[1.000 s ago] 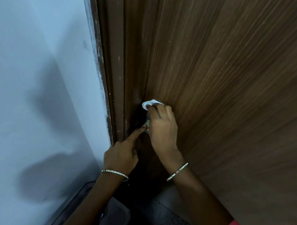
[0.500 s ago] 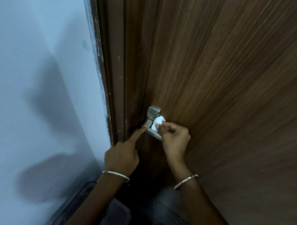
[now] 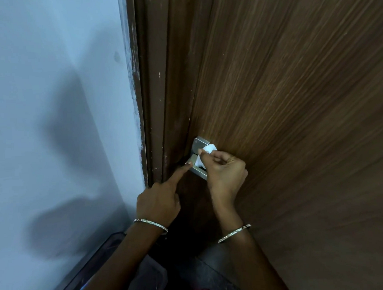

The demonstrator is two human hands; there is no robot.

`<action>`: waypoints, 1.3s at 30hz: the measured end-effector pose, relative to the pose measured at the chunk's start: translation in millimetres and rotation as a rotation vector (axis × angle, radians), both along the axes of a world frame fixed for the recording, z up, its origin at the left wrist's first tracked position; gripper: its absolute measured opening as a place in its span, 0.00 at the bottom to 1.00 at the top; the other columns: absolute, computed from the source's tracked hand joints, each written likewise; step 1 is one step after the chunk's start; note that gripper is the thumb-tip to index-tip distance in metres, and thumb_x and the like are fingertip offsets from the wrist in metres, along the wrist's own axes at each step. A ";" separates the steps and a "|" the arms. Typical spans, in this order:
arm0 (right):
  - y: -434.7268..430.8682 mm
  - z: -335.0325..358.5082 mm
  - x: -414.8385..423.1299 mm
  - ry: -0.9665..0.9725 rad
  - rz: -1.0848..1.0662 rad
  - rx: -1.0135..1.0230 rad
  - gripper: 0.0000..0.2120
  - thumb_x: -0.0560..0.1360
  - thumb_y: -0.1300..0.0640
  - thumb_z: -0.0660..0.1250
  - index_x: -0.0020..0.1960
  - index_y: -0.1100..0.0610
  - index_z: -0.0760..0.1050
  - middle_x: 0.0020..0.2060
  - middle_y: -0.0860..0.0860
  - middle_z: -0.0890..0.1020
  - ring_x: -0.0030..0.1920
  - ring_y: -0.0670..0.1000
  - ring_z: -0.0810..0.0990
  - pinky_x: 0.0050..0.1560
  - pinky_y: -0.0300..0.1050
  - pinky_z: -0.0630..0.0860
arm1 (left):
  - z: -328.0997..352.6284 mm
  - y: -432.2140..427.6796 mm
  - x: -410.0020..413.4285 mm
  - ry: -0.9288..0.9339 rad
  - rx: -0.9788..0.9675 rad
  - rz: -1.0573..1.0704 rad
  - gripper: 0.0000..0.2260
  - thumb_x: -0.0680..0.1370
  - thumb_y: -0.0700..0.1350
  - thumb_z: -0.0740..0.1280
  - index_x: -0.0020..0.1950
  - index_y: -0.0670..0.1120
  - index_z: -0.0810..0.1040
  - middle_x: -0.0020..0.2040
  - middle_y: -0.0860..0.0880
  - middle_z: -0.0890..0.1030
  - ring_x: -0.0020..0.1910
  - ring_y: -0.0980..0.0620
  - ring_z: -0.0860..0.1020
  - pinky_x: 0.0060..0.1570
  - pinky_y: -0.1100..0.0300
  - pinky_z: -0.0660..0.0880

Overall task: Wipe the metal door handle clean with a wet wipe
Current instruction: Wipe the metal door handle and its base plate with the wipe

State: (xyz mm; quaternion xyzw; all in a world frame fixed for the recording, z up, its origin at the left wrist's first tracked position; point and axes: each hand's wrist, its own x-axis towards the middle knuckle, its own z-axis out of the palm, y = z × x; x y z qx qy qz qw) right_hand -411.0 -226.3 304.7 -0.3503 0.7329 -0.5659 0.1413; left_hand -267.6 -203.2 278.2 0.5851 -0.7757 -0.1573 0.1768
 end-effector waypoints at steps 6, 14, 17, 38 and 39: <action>3.8 -13.6 -4.9 -0.035 0.039 0.013 0.11 0.71 0.47 0.76 0.45 0.55 0.87 0.33 0.43 0.86 0.36 0.37 0.84 0.41 0.31 0.78 | -3.3 -0.3 -0.4 -0.009 -0.008 -0.008 0.38 0.78 0.46 0.57 0.72 0.73 0.35 0.42 0.47 0.82 0.40 0.44 0.82 0.44 0.50 0.82; 0.4 -8.1 -7.8 -0.095 0.076 0.021 0.09 0.72 0.50 0.76 0.44 0.56 0.87 0.32 0.46 0.87 0.32 0.36 0.81 0.38 0.28 0.75 | -4.0 1.6 -0.3 -0.023 -0.023 0.012 0.37 0.78 0.46 0.56 0.72 0.74 0.35 0.42 0.47 0.82 0.41 0.43 0.82 0.43 0.51 0.80; 0.9 -6.0 -8.3 0.001 0.094 -0.060 0.08 0.73 0.51 0.75 0.43 0.56 0.86 0.31 0.45 0.86 0.31 0.34 0.81 0.33 0.23 0.72 | -3.1 1.5 -1.1 -0.031 -0.025 0.027 0.36 0.78 0.46 0.56 0.73 0.73 0.39 0.43 0.47 0.82 0.42 0.43 0.82 0.43 0.51 0.80; 2.8 -35.2 -24.3 -1.641 0.093 0.002 0.03 0.76 0.71 0.66 0.43 0.70 0.76 0.30 0.62 0.85 0.29 0.57 0.87 0.59 0.56 0.78 | -3.6 2.7 -3.8 -0.020 -0.015 0.033 0.39 0.77 0.45 0.58 0.70 0.75 0.35 0.41 0.44 0.80 0.40 0.41 0.82 0.41 0.50 0.82; 1.9 -37.1 -24.3 -1.657 0.077 -0.004 0.04 0.76 0.71 0.67 0.42 0.70 0.76 0.29 0.62 0.85 0.29 0.56 0.86 0.58 0.55 0.78 | -3.8 3.1 -4.0 -0.017 -0.015 0.034 0.39 0.77 0.45 0.58 0.70 0.76 0.35 0.40 0.44 0.80 0.39 0.41 0.82 0.41 0.50 0.82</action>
